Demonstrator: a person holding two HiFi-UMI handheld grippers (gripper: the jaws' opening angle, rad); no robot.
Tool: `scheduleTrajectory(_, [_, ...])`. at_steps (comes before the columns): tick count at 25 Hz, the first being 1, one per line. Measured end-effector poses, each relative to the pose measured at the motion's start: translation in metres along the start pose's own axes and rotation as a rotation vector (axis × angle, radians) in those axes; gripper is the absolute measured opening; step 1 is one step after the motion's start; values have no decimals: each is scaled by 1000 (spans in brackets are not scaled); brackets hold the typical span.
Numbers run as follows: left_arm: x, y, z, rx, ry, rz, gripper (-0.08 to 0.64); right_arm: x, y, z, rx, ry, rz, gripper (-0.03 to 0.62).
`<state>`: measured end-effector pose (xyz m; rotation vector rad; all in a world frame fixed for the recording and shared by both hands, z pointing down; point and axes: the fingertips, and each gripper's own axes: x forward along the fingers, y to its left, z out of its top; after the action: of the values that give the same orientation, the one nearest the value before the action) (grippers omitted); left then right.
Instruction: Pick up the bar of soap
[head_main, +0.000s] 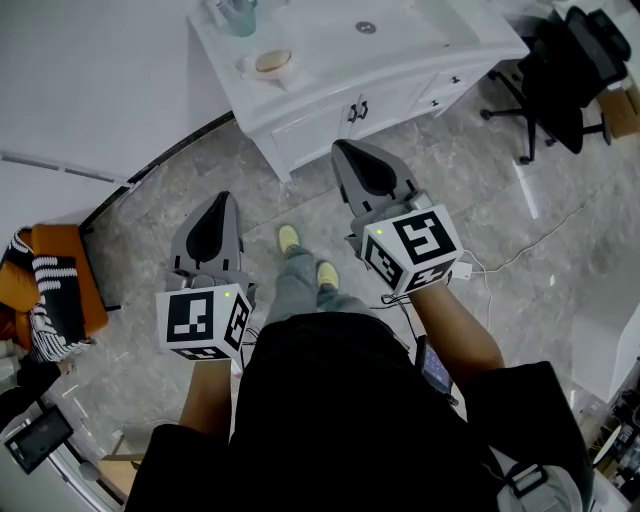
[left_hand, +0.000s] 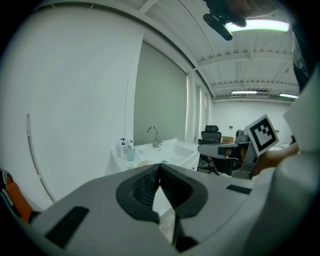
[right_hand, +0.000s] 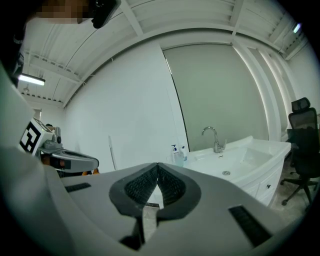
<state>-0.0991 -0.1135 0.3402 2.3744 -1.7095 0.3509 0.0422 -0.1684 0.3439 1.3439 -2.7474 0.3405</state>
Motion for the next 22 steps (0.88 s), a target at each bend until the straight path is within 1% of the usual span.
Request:
scheduleTrajectory(10, [35, 36, 6, -18, -19, -46, 9, 43, -3, 5, -20, 11, -43, 5])
scheduleTrajectory(18, [71, 83, 17, -43, -34, -65, 9, 99, -3, 17, -45, 31, -56, 5])
scheduleTrajectory(22, [86, 108, 22, -59, -48, -62, 9, 126, -1, 19, -79, 45, -54, 5])
